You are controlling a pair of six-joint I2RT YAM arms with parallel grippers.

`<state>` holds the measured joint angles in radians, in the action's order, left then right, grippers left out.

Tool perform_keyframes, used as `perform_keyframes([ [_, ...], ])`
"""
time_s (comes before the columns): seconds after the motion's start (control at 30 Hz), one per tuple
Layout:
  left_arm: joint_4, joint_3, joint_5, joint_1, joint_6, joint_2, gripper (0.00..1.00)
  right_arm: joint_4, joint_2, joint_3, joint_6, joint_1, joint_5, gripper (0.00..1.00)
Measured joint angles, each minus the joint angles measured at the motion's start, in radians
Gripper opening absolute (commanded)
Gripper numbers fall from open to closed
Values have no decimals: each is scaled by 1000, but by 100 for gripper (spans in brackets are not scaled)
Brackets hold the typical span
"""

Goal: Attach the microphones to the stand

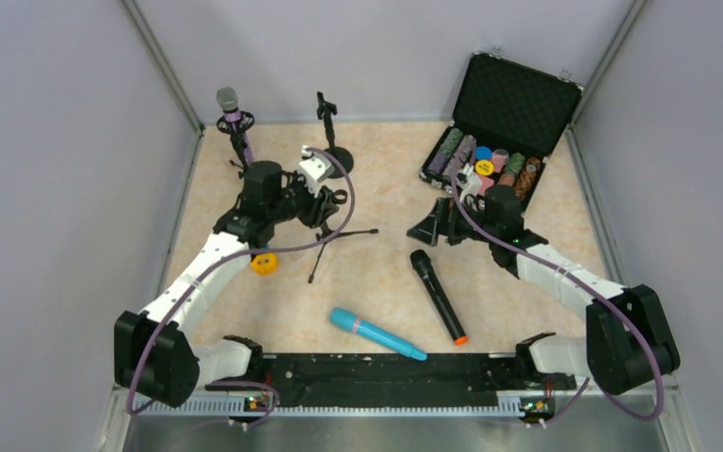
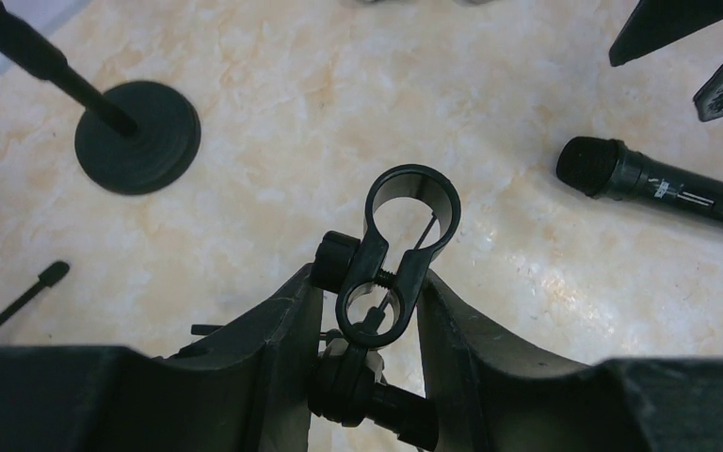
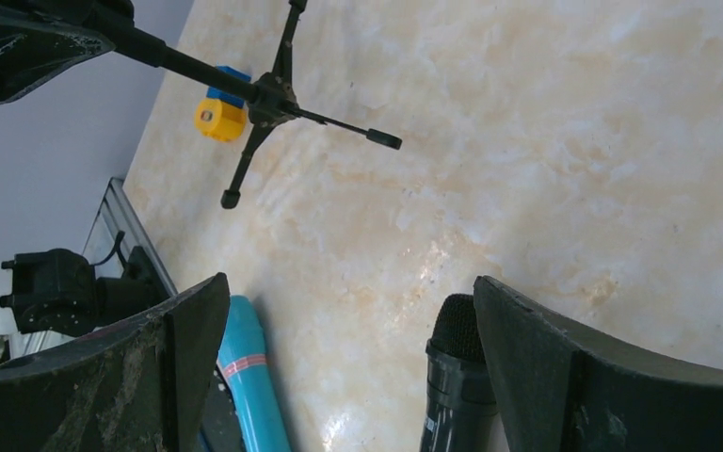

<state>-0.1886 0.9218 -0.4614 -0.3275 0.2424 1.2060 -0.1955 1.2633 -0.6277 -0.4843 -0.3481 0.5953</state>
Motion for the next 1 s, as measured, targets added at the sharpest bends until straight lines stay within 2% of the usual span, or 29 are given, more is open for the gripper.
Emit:
perform_keyframes([
  [0.5, 3, 242, -137, -45, 98, 193, 0, 51, -7, -44, 31, 0, -15, 99],
  [1.0, -1, 261, -167, -74, 168, 297, 0, 57, -19, -44, 31, 0, -28, 99],
])
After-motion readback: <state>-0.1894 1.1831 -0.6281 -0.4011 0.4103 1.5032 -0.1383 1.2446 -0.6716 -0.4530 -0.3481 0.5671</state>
